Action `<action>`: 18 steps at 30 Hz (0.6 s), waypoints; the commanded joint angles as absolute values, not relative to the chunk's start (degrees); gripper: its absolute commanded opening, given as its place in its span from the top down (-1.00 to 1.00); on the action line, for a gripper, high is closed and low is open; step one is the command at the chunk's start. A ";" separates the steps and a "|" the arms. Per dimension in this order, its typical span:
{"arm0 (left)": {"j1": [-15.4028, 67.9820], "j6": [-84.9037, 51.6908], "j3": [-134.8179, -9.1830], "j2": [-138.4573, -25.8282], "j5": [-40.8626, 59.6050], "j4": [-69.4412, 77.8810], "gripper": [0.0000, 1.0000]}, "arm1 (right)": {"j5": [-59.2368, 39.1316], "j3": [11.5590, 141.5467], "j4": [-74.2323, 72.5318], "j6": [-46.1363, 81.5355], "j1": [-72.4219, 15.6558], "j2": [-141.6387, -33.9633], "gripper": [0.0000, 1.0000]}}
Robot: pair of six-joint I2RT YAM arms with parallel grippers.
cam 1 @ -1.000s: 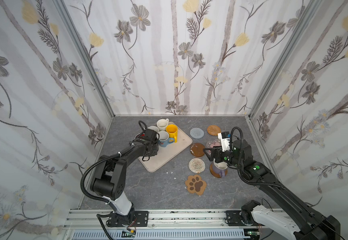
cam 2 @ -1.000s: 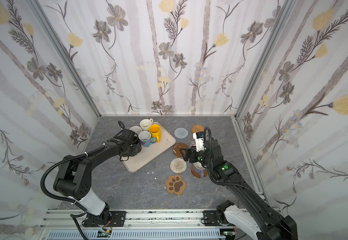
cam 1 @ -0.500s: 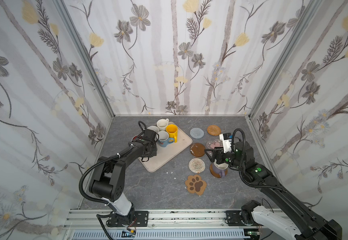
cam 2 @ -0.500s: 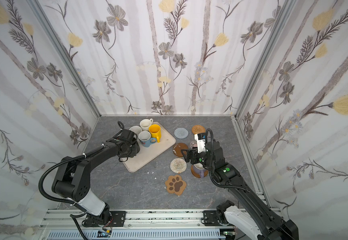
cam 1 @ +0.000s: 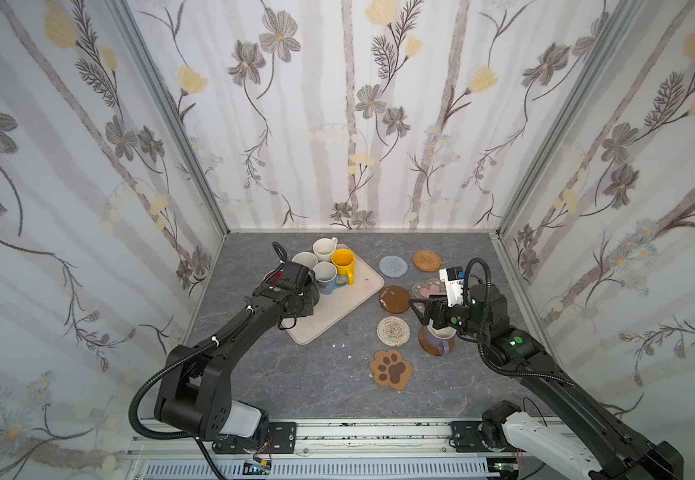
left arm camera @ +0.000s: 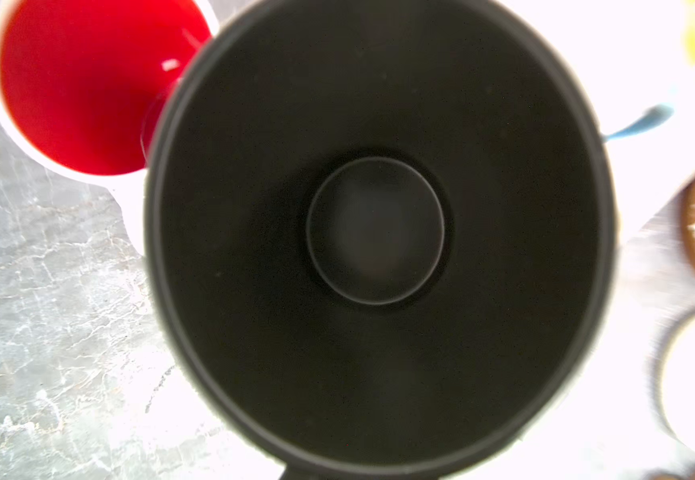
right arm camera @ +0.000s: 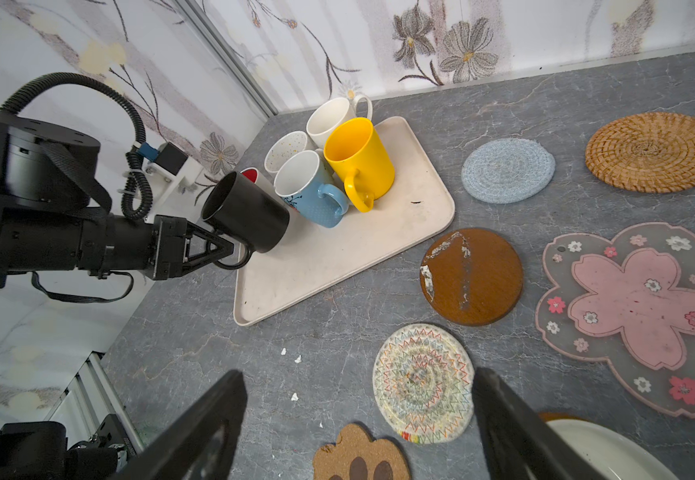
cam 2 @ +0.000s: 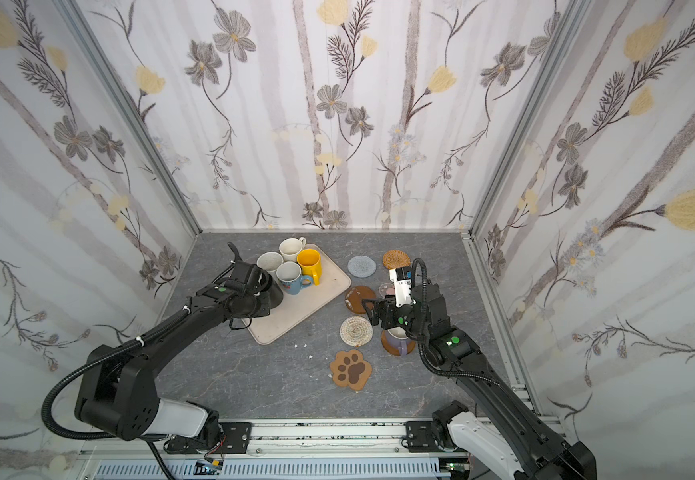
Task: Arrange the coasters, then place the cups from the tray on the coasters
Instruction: 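Carry the black mug with left gripper over the coasters toward the pink flower coaster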
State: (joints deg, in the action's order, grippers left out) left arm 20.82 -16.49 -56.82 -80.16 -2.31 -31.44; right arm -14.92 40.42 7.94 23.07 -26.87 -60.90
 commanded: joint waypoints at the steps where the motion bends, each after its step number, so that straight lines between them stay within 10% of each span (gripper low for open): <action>1: 21.98 -15.33 -57.11 -76.90 -0.78 -30.18 0.98 | -16.42 40.69 6.11 23.63 -26.47 -60.58 -0.79; 18: 32.42 -12.15 -65.43 -70.09 0.56 -32.41 1.00 | -24.78 40.87 4.75 28.27 -18.53 -59.66 -0.99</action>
